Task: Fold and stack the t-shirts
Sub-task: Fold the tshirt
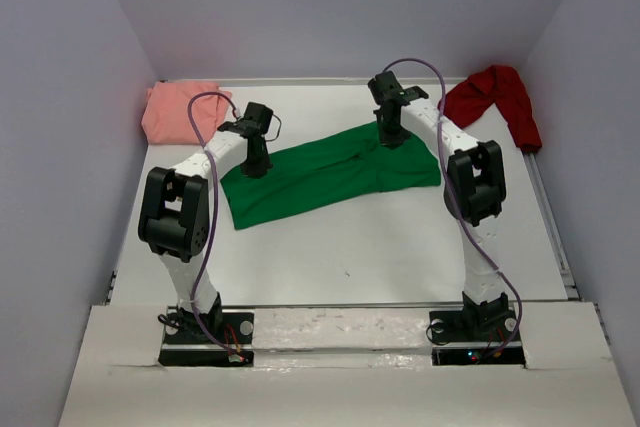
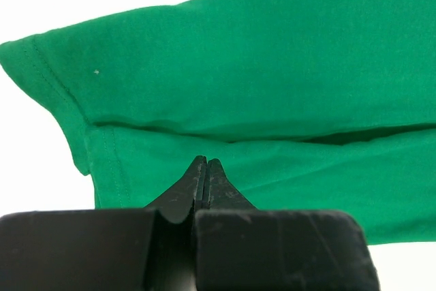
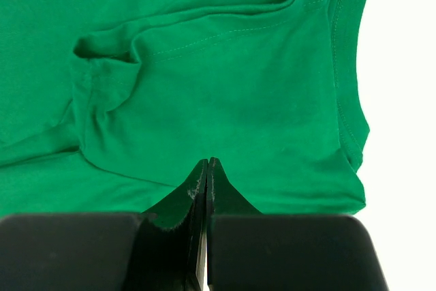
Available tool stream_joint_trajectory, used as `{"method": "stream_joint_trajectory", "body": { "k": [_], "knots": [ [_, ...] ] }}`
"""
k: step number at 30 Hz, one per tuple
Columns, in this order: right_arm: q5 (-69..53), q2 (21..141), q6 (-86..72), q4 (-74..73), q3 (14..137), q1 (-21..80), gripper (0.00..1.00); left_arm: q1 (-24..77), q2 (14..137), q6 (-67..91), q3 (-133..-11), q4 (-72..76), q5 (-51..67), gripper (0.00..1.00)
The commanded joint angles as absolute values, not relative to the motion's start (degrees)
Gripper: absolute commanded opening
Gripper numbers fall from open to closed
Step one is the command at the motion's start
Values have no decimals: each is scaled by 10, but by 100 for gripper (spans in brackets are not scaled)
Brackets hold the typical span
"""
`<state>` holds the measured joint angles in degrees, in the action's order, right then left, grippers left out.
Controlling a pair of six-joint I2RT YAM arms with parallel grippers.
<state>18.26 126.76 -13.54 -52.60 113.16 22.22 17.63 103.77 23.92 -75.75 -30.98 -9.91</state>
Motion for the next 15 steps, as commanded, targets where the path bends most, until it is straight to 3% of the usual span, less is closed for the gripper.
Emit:
{"method": "stream_joint_trajectory", "body": {
  "k": [1, 15],
  "knots": [
    [187, 1268, -143, -534, 1155, 215, 0, 179, 1032, 234, -751, -314, -83, 0],
    [180, 1280, -149, -537, 1151, 210, 0, 192, 1036, 240, -726, -320, -73, 0]
  ]
}}
